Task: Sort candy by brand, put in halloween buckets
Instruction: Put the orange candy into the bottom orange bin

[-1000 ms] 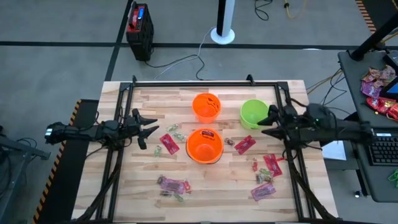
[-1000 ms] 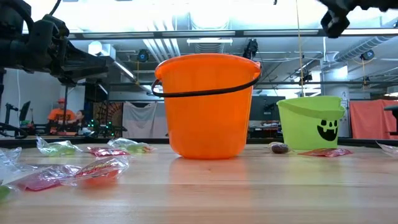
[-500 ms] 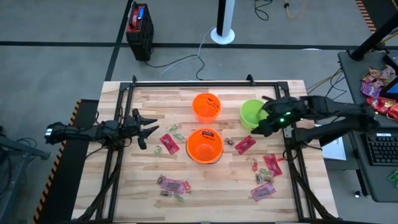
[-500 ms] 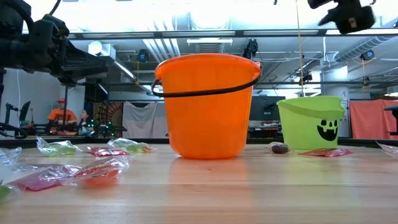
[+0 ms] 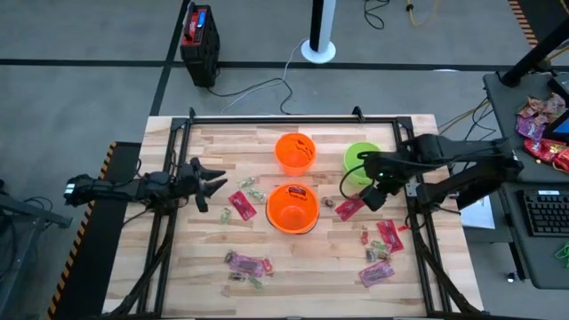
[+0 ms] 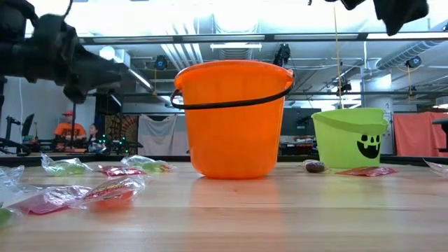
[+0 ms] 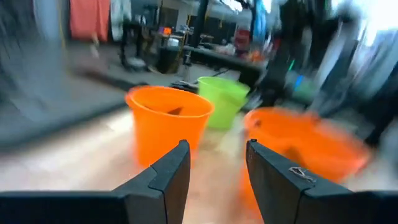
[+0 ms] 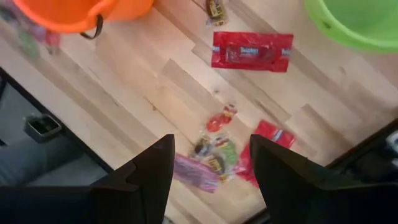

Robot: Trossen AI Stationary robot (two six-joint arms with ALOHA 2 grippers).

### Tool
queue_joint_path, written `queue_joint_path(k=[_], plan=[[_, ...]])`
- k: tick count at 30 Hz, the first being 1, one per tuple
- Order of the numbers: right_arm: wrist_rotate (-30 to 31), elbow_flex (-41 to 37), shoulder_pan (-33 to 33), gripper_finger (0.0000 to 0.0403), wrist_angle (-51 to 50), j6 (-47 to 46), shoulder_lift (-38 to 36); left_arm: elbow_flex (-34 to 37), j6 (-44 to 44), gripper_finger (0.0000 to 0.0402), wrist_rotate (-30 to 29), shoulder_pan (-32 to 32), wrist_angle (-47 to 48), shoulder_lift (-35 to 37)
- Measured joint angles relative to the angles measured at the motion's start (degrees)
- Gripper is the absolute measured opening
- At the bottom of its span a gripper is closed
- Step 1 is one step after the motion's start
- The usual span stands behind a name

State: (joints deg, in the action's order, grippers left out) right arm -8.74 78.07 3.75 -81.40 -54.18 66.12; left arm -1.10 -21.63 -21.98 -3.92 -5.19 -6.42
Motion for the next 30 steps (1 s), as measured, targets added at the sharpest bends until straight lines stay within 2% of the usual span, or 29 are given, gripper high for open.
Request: queue_joint_path(k=[4,7,14,17,19,21,23,26,28,30], plan=[[0.0,-0.1,0.0,0.0201,0.4,3.4,1.8,0.0,-23.4,0.0141,-1.8,0.1,-5.9,0.2],[0.0,-0.1,0.0,0.0201,1.4,6.6,3.0,0.0,-31.7,0.0141,-1.5,0.0,-9.6,0.0],[-0.1,-0.1,0.0,0.0201,5.7,8.7,7.0,0.0,-33.8,0.0141,-1.0,0.0,-16.3,-0.5],[0.9,-0.1,0.0,0.0201,6.4,8.6,9.4,-3.8,-32.4,0.014,3.7,-0.2,-15.0,-2.4],[1.5,-0.1,0.0,0.0201,6.1,8.3,10.9,-9.3,-32.0,0.0135,6.8,-0.4,-9.9,-5.4],[0.1,-0.1,0.0,0.0201,4.3,6.0,12.3,-16.1,-30.1,0.0131,8.9,-0.4,-1.0,-9.8],[-3.1,-0.1,0.0,0.0201,1.3,3.6,13.3,-24.0,-27.1,0.0129,11.6,-0.4,10.9,-15.0],[-5.4,-0.2,0.7,0.0201,-3.8,-4.1,14.0,-35.9,-20.0,0.0128,15.6,-0.4,34.0,-23.2],[-5.4,-1.0,2.9,0.0201,-4.0,-7.7,13.4,-42.0,-16.7,0.0128,16.0,-0.4,48.0,-28.9],[-4.9,-2.5,6.0,0.0201,-2.6,-11.5,12.4,-46.6,-13.7,0.0128,15.6,-0.4,56.0,-33.5]])
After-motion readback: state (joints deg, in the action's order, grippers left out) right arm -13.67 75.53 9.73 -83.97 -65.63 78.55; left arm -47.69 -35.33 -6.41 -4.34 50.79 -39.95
